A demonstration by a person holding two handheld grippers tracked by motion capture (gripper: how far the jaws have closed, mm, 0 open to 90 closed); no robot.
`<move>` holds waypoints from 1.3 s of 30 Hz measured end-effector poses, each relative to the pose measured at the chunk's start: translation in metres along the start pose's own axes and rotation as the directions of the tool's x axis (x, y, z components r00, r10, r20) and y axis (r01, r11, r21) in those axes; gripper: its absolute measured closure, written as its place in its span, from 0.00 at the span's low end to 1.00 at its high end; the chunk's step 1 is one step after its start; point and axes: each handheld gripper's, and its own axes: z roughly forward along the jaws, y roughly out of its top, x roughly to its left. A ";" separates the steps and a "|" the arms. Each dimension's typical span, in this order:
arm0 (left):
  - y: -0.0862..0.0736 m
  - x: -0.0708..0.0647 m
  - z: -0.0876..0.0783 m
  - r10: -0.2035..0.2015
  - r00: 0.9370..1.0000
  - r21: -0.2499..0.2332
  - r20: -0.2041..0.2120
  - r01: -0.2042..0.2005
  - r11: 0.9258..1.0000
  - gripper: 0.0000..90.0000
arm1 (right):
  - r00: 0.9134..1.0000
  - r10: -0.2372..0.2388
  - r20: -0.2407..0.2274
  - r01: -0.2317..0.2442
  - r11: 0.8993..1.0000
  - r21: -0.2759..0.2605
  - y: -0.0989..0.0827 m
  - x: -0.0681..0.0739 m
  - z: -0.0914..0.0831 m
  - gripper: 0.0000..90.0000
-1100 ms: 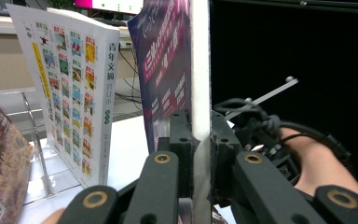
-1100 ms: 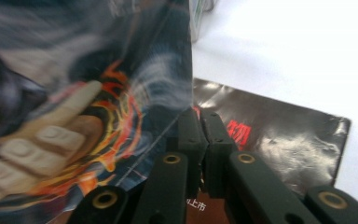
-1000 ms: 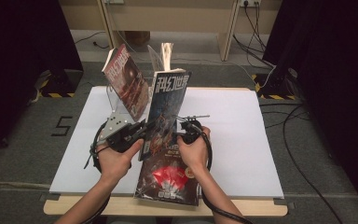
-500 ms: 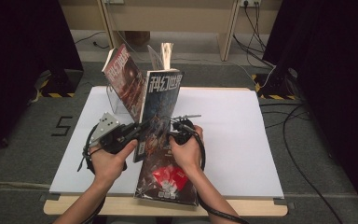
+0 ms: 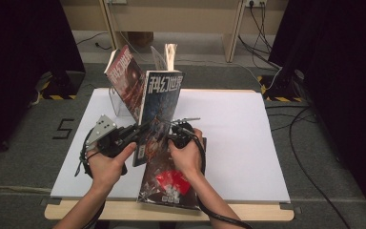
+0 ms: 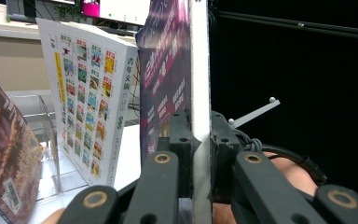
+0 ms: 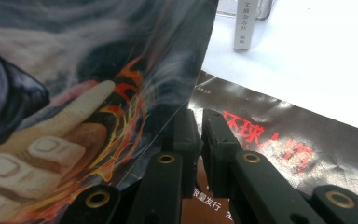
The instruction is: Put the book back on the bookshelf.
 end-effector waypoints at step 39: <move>-0.001 0.015 -0.020 -0.071 0.997 -0.052 -0.033 0.069 0.996 0.91 | 0.996 -0.057 -0.070 0.058 0.998 0.015 -0.007 0.034 0.014 0.92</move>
